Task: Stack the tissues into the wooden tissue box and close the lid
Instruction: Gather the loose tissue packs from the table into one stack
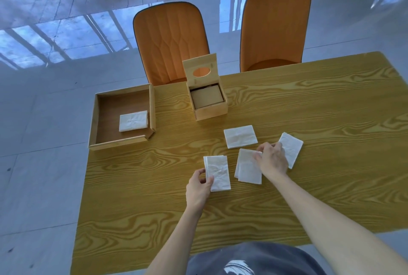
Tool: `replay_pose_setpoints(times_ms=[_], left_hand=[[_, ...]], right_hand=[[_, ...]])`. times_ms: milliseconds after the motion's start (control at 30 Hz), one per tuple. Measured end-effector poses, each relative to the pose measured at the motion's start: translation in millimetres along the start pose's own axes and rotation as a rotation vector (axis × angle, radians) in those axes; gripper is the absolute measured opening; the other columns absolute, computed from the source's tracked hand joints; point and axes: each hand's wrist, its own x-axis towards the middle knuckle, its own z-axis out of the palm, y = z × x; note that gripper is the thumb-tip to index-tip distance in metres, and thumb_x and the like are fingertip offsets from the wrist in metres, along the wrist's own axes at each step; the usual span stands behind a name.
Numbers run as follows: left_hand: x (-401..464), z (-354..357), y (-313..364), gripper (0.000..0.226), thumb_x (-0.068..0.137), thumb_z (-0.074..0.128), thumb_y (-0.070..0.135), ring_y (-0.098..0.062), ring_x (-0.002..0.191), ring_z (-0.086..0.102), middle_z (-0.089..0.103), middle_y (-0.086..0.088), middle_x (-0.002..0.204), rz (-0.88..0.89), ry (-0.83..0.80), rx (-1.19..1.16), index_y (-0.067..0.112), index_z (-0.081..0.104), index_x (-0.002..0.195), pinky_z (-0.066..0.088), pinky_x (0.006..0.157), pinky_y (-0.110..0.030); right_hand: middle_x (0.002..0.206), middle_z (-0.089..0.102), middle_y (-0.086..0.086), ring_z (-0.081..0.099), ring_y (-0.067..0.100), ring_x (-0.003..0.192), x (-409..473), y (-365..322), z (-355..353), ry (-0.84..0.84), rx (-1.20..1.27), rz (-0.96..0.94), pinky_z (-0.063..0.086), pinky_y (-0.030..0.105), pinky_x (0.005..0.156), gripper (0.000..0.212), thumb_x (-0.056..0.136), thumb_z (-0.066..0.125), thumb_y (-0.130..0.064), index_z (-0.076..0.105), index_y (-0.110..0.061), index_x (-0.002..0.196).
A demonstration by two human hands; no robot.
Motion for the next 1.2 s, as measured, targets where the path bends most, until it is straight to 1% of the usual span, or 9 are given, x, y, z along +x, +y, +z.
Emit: replay_pose_setpoints(times_ms=[167,367,467,600,733,833,933,1133,1200], left_hand=[[-1,1,2,0.041,0.095,0.065,0.029,-0.022,0.096,0.072,0.074,-0.006,0.112,0.000,-0.005,-0.020,0.017,0.057,0.132,0.059,0.087,-0.044],[0,1,-1,0.037,0.094,0.065,0.028,-0.020,0.095,0.072,0.073,-0.005,0.113,0.001,0.009,-0.035,0.018,0.059,0.130,0.060,0.080,-0.037],[2,1,-2,0.036,0.094,0.067,0.025,-0.021,0.096,0.072,0.073,-0.006,0.112,-0.003,0.017,-0.066,0.016,0.061,0.128,0.061,0.079,-0.037],[4,2,-3,0.032,0.094,0.067,0.023,-0.023,0.096,0.073,0.074,-0.007,0.110,-0.013,0.030,-0.084,0.015,0.063,0.125,0.061,0.083,-0.043],[7,2,-6,0.030,0.093,0.066,0.025,-0.022,0.095,0.073,0.075,-0.008,0.108,-0.024,0.025,-0.123,0.014,0.065,0.121,0.062,0.082,-0.042],[9,1,-5,0.029,0.092,0.067,0.025,-0.025,0.096,0.074,0.076,-0.010,0.108,-0.038,-0.009,-0.151,0.014,0.066,0.119,0.059,0.089,-0.049],[11,-1,-4,0.026,0.092,0.067,0.024,-0.025,0.098,0.074,0.076,-0.010,0.107,-0.057,-0.035,-0.166,0.015,0.066,0.116,0.059,0.090,-0.050],[15,-4,-5,0.027,0.096,0.060,0.025,-0.025,0.097,0.073,0.076,-0.009,0.105,-0.084,-0.061,-0.171,0.012,0.066,0.118,0.060,0.082,-0.041],[17,-3,-5,0.026,0.097,0.057,0.032,-0.025,0.097,0.073,0.076,-0.008,0.103,-0.089,-0.054,-0.178,0.014,0.068,0.113,0.060,0.088,-0.046]], right_hand=[[0.127,0.054,0.012,0.051,0.030,0.118,-4,5,3,-0.013,-0.030,-0.066,0.047,0.043,0.093,0.039,0.093,0.060,-0.036,0.056,-0.017,0.127],[0.113,0.063,0.005,0.057,0.025,0.108,-6,4,2,0.009,-0.078,-0.141,0.048,0.040,0.089,0.024,0.090,0.065,-0.036,0.066,-0.020,0.108],[0.098,0.071,0.000,0.065,0.021,0.094,-5,7,-2,-0.034,0.215,-0.171,0.051,0.034,0.077,0.017,0.089,0.068,-0.029,0.069,-0.017,0.101],[0.095,0.070,-0.004,0.064,0.011,0.091,-4,8,-18,-0.092,0.732,-0.131,0.048,0.019,0.074,0.015,0.088,0.072,-0.026,0.070,-0.020,0.102],[0.097,0.073,0.002,0.068,0.013,0.088,-5,-2,-26,-0.311,0.964,-0.134,0.055,0.024,0.068,0.013,0.086,0.075,-0.027,0.072,-0.024,0.098],[0.098,0.074,0.005,0.071,0.017,0.091,-9,-14,-16,-0.461,0.960,-0.140,0.056,0.024,0.067,0.017,0.083,0.078,-0.027,0.073,-0.022,0.099],[0.100,0.074,0.005,0.072,0.020,0.092,-14,-24,6,-0.509,0.918,-0.134,0.058,0.027,0.066,0.020,0.082,0.079,-0.029,0.073,-0.020,0.099],[0.094,0.074,-0.002,0.070,0.016,0.090,-17,-33,46,-0.382,0.666,-0.068,0.060,0.040,0.081,0.024,0.079,0.080,-0.032,0.072,-0.017,0.097],[0.092,0.074,-0.003,0.070,0.014,0.087,-17,-35,50,-0.332,0.634,-0.059,0.061,0.043,0.079,0.025,0.079,0.080,-0.036,0.071,-0.018,0.095]])
